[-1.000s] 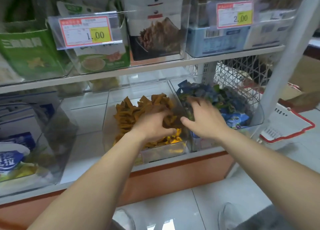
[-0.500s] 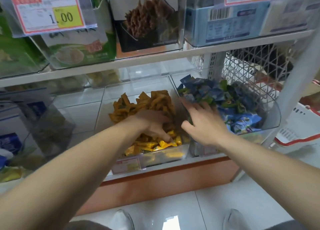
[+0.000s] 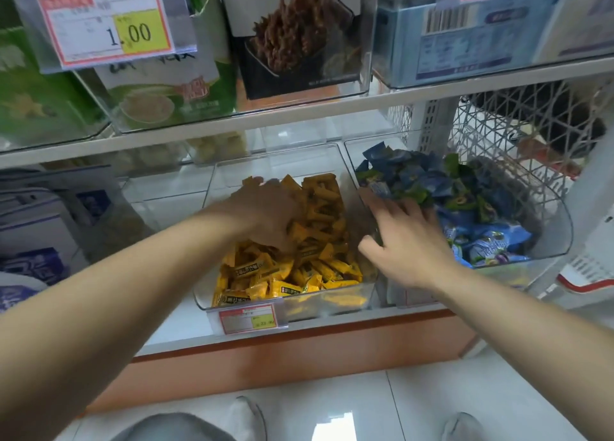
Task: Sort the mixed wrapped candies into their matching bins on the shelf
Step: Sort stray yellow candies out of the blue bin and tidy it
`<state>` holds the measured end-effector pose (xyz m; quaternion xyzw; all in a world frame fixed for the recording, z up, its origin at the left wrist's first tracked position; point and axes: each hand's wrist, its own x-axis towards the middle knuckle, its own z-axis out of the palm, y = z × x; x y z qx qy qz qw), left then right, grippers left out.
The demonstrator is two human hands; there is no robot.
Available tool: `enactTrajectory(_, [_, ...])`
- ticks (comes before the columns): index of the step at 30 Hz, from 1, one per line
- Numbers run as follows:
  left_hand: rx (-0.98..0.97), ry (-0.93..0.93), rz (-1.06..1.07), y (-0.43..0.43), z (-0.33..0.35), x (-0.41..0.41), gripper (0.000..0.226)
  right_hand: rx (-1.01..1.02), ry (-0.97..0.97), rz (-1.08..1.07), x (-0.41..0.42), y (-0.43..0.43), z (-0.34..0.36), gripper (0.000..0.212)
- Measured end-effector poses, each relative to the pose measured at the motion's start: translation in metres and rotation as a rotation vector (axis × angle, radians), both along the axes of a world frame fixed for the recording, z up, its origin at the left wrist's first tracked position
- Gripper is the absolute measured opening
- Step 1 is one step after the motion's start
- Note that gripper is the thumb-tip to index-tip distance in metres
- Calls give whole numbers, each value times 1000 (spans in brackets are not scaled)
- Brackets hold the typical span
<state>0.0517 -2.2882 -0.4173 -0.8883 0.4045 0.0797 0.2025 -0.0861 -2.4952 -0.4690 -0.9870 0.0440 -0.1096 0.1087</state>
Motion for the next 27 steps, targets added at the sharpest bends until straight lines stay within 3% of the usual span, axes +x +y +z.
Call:
enactTrajectory(3, [-338,176,-23,-33,-14,-9,31,7,-11,1,1,1,-1,76])
enactTrajectory(5, [-411,265,-14,-51,-30,-12,42,6,-14,1,0,1,-1,76])
enactTrajectory(8, [-272,253,69,-69,-54,-13,76,4,-28,-1,0,1,-3,76])
enactTrajectory(11, [-121,100,101,-79,-61,-10,90,5,-42,-6,1,1,-3,75])
enactTrajectory(18, [35,333,127,-53,-54,-3,91,25,-33,-1,1,0,-4,78])
enactTrajectory(27, [-129,325,162,6,-45,27,72,12,-29,-6,3,6,-4,83])
